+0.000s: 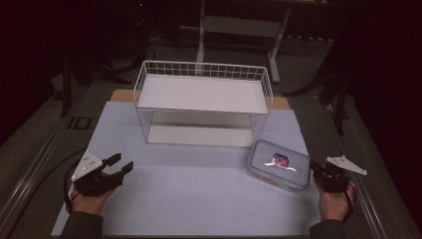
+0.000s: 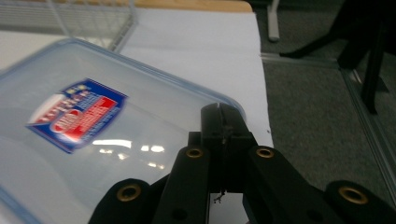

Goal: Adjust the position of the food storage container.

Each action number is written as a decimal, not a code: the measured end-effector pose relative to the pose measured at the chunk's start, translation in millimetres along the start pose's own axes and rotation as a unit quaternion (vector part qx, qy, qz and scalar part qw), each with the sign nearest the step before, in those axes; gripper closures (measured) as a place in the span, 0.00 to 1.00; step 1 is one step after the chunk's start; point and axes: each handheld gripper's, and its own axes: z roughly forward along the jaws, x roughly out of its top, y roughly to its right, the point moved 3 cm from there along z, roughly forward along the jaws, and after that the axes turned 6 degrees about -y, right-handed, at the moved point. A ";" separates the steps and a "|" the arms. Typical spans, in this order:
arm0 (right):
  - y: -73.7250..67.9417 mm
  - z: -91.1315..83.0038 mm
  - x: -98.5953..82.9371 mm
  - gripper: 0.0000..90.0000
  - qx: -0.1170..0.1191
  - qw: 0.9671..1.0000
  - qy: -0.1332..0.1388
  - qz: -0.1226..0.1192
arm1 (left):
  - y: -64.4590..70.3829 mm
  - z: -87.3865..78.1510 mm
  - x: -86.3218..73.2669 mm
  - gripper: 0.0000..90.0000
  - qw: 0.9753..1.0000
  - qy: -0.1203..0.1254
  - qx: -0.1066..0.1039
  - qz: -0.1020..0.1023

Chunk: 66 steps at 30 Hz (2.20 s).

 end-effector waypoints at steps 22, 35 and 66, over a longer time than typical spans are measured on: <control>11.0 18.6 -3.9 1.00 -0.030 0.998 -0.033 0.039 | -1.5 0.4 -0.4 0.50 1.000 -0.002 0.001 0.001; 2.4 23.6 -0.5 1.00 -0.045 0.997 -0.040 0.040 | -0.2 2.0 0.1 0.50 1.000 -0.004 -0.001 0.006; -46.3 46.7 17.0 1.00 0.048 0.997 -0.057 -0.014 | -0.9 2.4 -0.8 0.50 1.000 -0.006 -0.002 0.006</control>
